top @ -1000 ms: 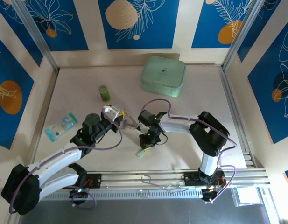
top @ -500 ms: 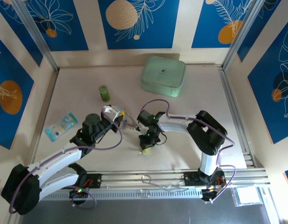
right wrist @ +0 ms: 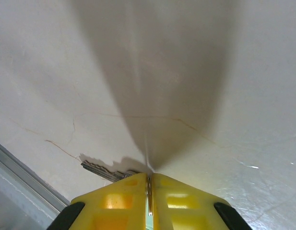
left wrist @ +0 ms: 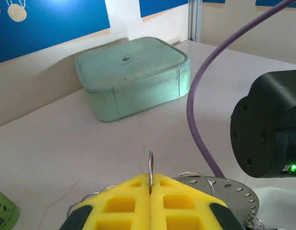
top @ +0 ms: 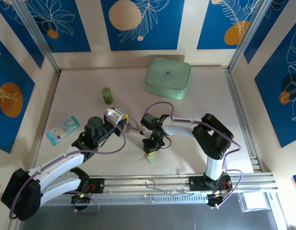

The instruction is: Put the keys on the keyring

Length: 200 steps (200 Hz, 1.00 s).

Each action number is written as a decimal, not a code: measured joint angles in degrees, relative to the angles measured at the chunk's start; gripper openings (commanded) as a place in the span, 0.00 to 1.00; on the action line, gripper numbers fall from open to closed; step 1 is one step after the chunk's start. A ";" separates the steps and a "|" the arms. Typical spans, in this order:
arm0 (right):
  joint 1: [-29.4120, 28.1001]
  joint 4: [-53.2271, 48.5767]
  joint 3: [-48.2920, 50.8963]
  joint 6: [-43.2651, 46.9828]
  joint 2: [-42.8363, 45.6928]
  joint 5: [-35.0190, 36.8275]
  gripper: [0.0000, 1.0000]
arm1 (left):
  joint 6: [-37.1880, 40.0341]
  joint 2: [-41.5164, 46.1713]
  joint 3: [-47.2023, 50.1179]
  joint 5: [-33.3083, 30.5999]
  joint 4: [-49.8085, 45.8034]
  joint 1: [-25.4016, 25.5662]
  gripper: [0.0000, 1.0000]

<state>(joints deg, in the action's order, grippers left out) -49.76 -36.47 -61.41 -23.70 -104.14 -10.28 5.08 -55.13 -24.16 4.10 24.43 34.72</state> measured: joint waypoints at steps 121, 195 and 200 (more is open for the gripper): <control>-0.66 2.75 4.55 3.58 11.87 5.31 0.00 | 1.01 0.44 -0.85 0.76 0.00 -0.04 0.00; -4.24 29.44 24.35 15.15 43.95 13.40 0.00 | 0.72 0.66 -0.90 7.45 -4.48 0.04 0.00; -4.20 30.51 25.03 15.89 44.48 13.55 0.00 | 0.55 0.66 -0.90 8.07 -4.61 0.04 0.00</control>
<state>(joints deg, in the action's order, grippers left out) -53.95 -5.96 -36.38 -7.81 -59.66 3.27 5.63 -54.48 -25.06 12.16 19.81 34.76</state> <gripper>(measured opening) 0.054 0.043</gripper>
